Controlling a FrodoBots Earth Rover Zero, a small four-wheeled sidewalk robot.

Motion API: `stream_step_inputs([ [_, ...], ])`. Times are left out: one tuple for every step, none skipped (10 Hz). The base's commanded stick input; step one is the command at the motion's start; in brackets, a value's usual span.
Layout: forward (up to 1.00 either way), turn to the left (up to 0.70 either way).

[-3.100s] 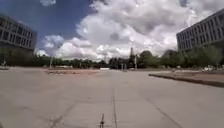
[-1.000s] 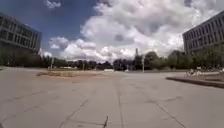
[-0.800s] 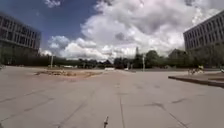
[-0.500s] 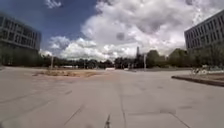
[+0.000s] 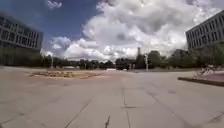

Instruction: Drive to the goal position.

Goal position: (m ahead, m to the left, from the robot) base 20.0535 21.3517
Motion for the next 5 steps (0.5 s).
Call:
stream_step_inputs([
  [1.00,0.40],
  [1.00,0.40],
  [1.00,0.40],
  [1.00,0.40],
  [1.00,0.40],
])
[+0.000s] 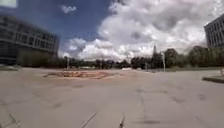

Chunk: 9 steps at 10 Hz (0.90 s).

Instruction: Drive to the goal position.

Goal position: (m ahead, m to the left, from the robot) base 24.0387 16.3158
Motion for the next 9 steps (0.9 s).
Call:
stream_step_inputs([
  [1.00,0.40],
  [1.00,0.40],
  [1.00,0.40],
  [1.00,0.40],
  [1.00,0.40],
  [1.00,0.40],
  [1.00,0.40],
  [1.00,0.40],
  [1.00,0.40],
])
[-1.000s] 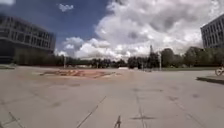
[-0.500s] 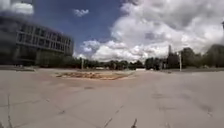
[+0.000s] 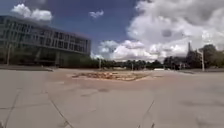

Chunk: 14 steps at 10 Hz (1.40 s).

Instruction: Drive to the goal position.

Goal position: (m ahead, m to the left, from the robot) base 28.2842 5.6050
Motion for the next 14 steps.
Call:
stream_step_inputs([
  [1.00,0.40],
  [1.00,0.40],
  [1.00,0.40],
  [1.00,0.40],
  [1.00,0.40],
  [1.00,0.40],
  [1.00,0.40],
  [1.00,0.40],
  [1.00,0.32],
  [1.00,0.02],
  [1.00,0.00],
  [1.00,0.00],
  [1.00,0.00],
  [1.00,0.00],
])
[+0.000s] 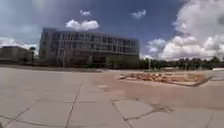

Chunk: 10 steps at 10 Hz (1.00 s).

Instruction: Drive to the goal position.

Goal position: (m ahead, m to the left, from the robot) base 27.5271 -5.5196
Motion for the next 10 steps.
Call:
stream_step_inputs([
  [1.00,0.00],
  [1.00,0.00],
  [1.00,0.00],
  [1.00,0.00],
  [1.00,0.00],
  [1.00,0.00],
  [1.00,0.00],
  [1.00,0.00],
  [1.00,0.00],
  [1.00,0.00],
])
